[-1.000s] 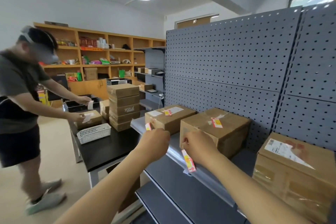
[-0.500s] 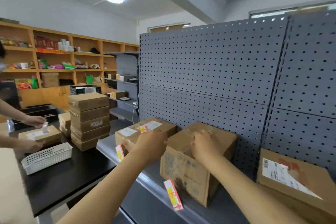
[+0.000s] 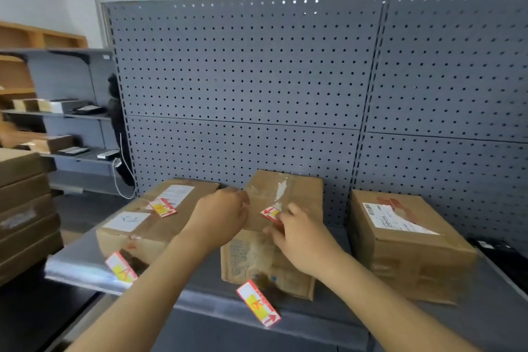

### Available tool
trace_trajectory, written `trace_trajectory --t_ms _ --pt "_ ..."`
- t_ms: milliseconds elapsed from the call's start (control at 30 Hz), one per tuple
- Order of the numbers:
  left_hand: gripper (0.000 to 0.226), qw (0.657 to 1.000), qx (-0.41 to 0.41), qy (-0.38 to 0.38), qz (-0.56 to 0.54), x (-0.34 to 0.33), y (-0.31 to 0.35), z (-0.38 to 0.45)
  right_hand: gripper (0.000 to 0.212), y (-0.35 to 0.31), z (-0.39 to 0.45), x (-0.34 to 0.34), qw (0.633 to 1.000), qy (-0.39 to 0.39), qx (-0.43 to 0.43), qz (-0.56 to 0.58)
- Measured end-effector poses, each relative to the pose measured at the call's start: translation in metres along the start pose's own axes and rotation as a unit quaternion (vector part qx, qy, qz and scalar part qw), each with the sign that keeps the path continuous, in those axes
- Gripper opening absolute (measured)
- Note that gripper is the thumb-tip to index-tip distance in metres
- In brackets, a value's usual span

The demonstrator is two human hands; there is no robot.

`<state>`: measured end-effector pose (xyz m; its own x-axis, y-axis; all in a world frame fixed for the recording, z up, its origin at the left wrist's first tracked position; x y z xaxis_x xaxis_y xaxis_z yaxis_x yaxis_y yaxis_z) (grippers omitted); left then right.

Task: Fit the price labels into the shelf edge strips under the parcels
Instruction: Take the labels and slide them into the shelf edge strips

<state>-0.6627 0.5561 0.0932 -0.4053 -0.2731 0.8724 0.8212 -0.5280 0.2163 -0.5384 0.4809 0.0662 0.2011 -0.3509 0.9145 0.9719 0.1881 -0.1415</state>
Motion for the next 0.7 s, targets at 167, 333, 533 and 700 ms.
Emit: trace_trajectory --t_ms 167,333,533,700 --pt "0.021 0.998 -0.059 0.007 -0.022 -0.007 0.019 -0.004 0.026 -0.009 -0.014 0.009 0.998 0.011 0.007 -0.062" --pt "0.022 0.991 -0.121 0.020 -0.057 -0.007 0.054 -0.010 0.021 -0.002 -0.040 0.026 0.994 0.084 0.023 -0.073" --pt "0.023 0.973 -0.219 -0.012 -0.066 -0.009 0.128 -0.039 0.012 0.051 -0.121 0.069 0.975 0.196 -0.063 -0.079" --pt "0.021 0.935 -0.342 -0.014 -0.097 -0.009 0.225 -0.088 0.018 0.084 -0.224 0.093 0.964 0.203 -0.170 -0.011"
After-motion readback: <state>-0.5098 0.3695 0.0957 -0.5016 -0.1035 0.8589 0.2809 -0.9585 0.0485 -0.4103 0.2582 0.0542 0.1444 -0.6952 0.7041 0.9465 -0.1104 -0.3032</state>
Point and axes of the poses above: each hand's wrist, its own z-axis towards the middle knuckle, its own x-axis out of the back of the hand, y = z × x, the point moved 6 cm from there along z, towards the middle knuckle, and after that the axes turned 9 degrees about x, right-handed, at the moved point
